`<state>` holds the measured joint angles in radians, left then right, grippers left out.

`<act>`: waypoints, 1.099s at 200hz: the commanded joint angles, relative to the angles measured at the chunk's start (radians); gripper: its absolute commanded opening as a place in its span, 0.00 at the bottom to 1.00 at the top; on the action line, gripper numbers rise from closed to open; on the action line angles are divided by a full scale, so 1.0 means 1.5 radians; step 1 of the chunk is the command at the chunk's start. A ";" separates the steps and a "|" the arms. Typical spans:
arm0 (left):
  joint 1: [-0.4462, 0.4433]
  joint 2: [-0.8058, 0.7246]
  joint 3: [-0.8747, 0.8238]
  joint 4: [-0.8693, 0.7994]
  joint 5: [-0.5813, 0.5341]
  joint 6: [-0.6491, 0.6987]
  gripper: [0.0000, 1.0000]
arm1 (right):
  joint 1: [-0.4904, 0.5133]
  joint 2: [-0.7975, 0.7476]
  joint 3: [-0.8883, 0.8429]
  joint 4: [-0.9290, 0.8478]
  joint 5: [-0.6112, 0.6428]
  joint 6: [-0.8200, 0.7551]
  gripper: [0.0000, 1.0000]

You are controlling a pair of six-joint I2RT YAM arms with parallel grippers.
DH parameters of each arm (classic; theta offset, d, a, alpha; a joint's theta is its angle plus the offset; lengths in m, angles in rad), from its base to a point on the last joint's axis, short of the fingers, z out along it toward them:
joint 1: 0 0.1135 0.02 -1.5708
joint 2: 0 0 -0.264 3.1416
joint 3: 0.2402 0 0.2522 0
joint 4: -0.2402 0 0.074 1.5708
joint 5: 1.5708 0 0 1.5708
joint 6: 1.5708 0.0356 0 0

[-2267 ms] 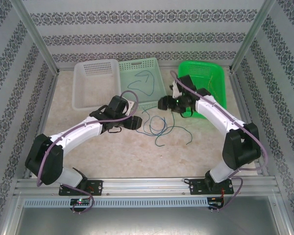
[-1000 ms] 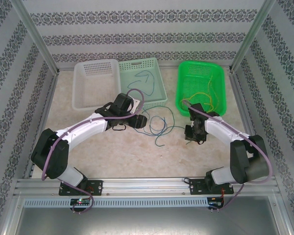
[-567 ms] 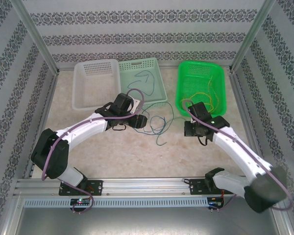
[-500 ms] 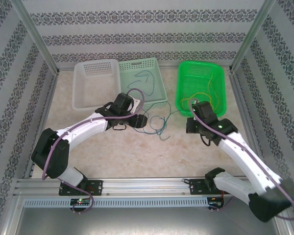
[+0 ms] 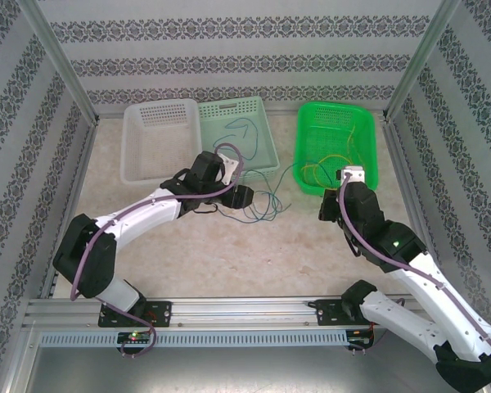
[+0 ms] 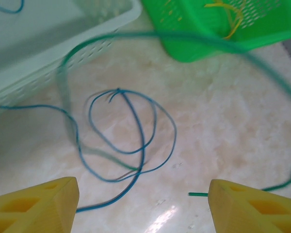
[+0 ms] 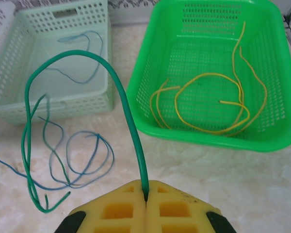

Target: Untangle the cables

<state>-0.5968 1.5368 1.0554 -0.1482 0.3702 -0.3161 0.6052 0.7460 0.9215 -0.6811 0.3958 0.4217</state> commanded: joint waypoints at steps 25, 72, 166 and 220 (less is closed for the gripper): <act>-0.023 -0.052 -0.043 0.147 0.054 -0.044 0.72 | 0.016 -0.001 -0.050 0.135 -0.003 0.049 0.00; -0.027 -0.097 -0.055 0.159 -0.029 -0.067 0.71 | 0.023 -0.003 -0.071 0.172 0.002 0.082 0.00; -0.027 -0.046 0.054 0.100 -0.043 -0.035 0.84 | 0.025 -0.009 -0.113 0.277 -0.052 0.156 0.00; -0.027 0.036 0.076 0.155 0.024 -0.069 0.73 | 0.026 -0.027 -0.152 0.336 -0.071 0.213 0.00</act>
<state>-0.6285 1.5566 1.1629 0.0322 0.3416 -0.4015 0.6315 0.7391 0.7303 -0.2539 0.3000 0.6773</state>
